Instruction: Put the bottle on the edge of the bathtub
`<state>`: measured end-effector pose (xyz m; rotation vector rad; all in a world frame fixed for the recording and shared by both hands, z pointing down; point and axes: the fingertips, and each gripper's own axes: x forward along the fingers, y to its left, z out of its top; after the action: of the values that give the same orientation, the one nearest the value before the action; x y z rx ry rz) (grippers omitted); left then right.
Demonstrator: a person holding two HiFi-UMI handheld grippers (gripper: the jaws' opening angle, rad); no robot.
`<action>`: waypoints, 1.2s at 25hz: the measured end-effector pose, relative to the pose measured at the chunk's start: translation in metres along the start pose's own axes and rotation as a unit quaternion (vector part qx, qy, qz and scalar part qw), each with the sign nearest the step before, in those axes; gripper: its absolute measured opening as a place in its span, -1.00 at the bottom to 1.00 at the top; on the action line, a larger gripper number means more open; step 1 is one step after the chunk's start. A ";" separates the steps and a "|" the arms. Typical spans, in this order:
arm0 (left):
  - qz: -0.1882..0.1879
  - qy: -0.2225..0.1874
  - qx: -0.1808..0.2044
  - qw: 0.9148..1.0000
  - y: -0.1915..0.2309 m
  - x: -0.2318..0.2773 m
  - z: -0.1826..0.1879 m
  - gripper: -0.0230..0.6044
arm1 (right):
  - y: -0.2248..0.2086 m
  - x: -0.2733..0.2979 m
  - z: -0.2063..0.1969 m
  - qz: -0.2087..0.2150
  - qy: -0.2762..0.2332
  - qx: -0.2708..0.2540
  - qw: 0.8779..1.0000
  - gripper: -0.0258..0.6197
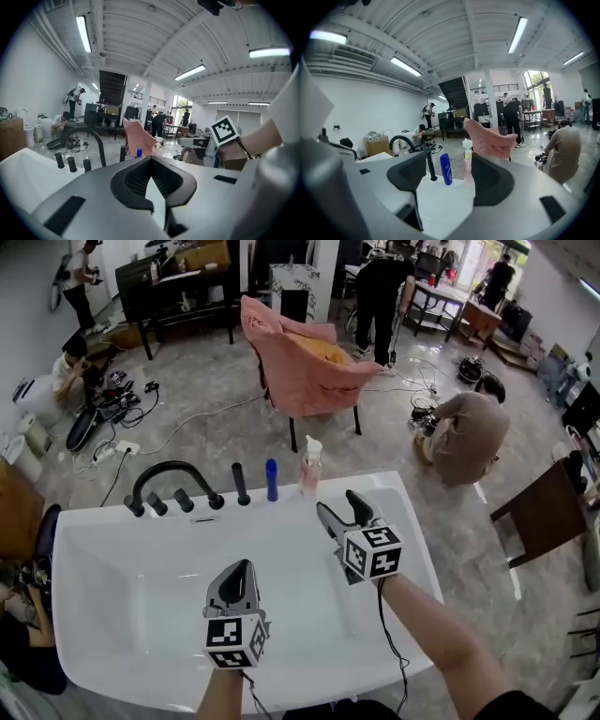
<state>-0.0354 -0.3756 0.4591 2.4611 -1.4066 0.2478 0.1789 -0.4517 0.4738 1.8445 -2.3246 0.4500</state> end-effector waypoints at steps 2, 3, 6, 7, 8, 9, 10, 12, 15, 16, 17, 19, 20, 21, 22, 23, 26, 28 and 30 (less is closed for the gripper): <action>-0.007 0.003 0.008 1.000 -0.008 -0.006 0.009 -0.88 | 0.008 -0.025 0.003 0.007 0.008 0.005 1.000 0.04; -0.012 0.006 0.013 1.000 -0.012 -0.010 0.012 -0.88 | 0.011 -0.038 0.002 0.008 0.016 0.003 1.000 0.03; -0.029 0.014 0.030 0.999 -0.025 -0.023 0.013 -0.88 | 0.016 -0.074 0.000 0.002 0.031 -0.031 0.999 -0.33; -0.033 0.020 0.034 0.999 -0.029 -0.027 0.011 -0.88 | 0.018 -0.085 0.000 0.001 0.031 -0.037 0.999 -0.40; -0.037 0.026 0.035 0.998 -0.032 -0.031 0.008 -0.88 | 0.020 -0.096 0.000 0.002 0.031 -0.035 0.999 -0.47; -0.039 0.032 0.035 0.998 -0.034 -0.035 0.005 -0.88 | 0.023 -0.105 -0.002 0.006 0.031 -0.026 0.999 -0.57; -0.041 0.036 0.035 0.998 -0.037 -0.040 0.003 -0.88 | 0.027 -0.114 -0.004 0.010 0.031 -0.018 0.999 -0.64; -0.039 0.042 0.036 0.998 -0.042 -0.049 0.000 -0.88 | 0.036 -0.131 -0.007 0.015 0.030 -0.013 0.999 -0.80; -0.031 0.042 0.033 0.998 -0.057 -0.065 0.001 -0.88 | 0.044 -0.157 -0.004 0.020 0.019 -0.017 0.999 -0.84; -0.030 0.043 0.033 0.998 -0.065 -0.071 0.002 -0.88 | 0.046 -0.166 -0.003 0.020 0.015 -0.011 1.000 -0.85; -0.030 0.043 0.034 0.998 -0.073 -0.077 0.001 -0.88 | 0.047 -0.176 -0.003 0.019 0.013 -0.004 1.000 -0.86; -0.034 0.045 0.040 0.998 -0.092 -0.092 0.001 -0.88 | 0.049 -0.198 -0.004 0.017 0.011 0.008 1.000 -0.87; -0.036 0.045 0.044 0.997 -0.102 -0.101 0.002 -0.88 | 0.050 -0.210 -0.005 0.016 0.011 0.011 1.000 -0.87; -0.038 0.043 0.048 0.997 -0.111 -0.109 0.005 -0.88 | 0.051 -0.223 -0.006 0.016 0.011 0.013 1.000 -0.87; -0.038 0.041 0.051 0.997 -0.121 -0.119 0.007 -0.88 | 0.051 -0.235 -0.008 0.016 0.011 0.016 1.000 -0.87; -0.039 0.038 0.053 0.997 -0.130 -0.128 0.008 -0.88 | 0.051 -0.248 -0.010 0.015 0.010 0.020 1.000 -0.87; -0.042 0.032 0.059 0.997 -0.154 -0.153 0.009 -0.88 | 0.048 -0.283 -0.017 0.008 0.008 0.032 0.999 -0.87; -0.048 0.030 0.066 0.996 -0.170 -0.170 0.008 -0.88 | 0.046 -0.310 -0.022 0.002 0.007 0.039 0.999 -0.87; -0.055 0.025 0.073 0.995 -0.186 -0.188 0.009 -0.88 | 0.047 -0.339 -0.022 -0.001 0.002 0.037 0.999 -0.87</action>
<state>0.0292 -0.1368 0.3646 2.6210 -1.2686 0.3984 0.2130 -0.1206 0.3893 1.8772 -2.3328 0.5444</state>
